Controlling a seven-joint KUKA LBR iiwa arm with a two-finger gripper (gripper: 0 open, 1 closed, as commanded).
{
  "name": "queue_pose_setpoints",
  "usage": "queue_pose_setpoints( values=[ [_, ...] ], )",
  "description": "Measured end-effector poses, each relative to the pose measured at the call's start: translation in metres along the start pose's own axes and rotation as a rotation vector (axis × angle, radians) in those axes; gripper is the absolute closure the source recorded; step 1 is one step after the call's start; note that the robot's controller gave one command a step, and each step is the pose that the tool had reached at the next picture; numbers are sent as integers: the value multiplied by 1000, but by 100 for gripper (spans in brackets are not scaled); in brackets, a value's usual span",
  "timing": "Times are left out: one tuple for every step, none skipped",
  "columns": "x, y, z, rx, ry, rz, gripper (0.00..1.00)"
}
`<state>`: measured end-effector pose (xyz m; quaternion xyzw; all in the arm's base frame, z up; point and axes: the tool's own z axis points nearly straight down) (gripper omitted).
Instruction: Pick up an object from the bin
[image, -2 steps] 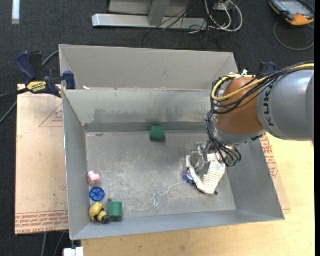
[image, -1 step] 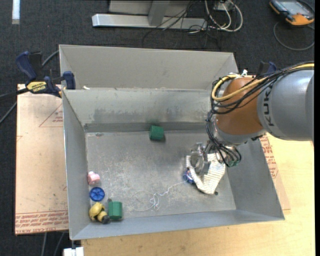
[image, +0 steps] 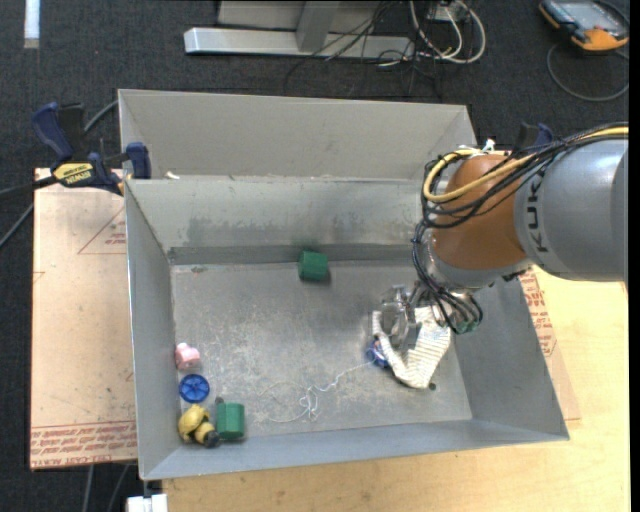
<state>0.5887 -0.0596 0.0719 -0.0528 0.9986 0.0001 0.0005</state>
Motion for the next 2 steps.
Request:
queue_pose_setpoints(
  values=[
    [0, 0, 0, 0, 0, 0, 100],
    [0, 0, 0, 0, 0, 0, 100]
  ],
)
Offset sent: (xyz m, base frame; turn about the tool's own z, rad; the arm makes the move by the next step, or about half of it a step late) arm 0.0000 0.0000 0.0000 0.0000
